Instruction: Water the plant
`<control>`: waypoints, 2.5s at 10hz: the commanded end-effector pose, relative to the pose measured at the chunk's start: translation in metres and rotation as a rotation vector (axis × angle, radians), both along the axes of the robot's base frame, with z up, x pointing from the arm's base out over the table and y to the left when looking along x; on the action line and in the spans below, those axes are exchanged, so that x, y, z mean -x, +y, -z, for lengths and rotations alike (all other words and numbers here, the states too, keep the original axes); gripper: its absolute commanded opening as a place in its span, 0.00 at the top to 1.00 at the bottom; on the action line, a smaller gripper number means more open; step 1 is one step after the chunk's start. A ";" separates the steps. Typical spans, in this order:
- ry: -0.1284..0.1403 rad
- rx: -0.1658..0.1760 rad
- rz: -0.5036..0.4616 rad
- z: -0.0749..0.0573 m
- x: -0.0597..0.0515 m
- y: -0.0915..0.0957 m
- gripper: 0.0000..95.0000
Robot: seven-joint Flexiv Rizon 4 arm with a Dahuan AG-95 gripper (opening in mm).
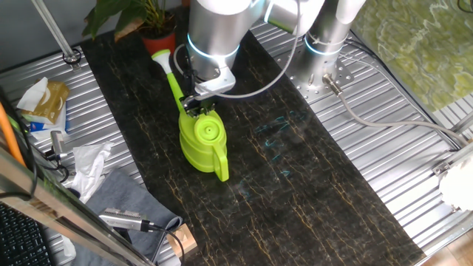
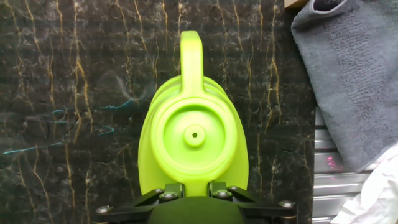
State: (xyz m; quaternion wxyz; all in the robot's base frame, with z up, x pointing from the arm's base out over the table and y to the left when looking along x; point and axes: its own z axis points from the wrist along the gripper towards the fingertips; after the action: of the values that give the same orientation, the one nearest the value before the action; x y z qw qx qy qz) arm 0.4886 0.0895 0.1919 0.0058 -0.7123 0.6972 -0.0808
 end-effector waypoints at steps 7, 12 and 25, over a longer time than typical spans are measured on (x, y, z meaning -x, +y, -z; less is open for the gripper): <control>0.013 -0.002 -0.007 -0.008 -0.018 -0.005 1.00; 0.010 0.002 0.004 -0.008 -0.018 -0.005 1.00; 0.052 -0.012 0.128 -0.007 -0.016 -0.006 1.00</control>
State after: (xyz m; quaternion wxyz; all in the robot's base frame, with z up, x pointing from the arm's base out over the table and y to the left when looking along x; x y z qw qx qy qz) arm 0.5059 0.0844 0.1980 -0.0152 -0.6683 0.7415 -0.0579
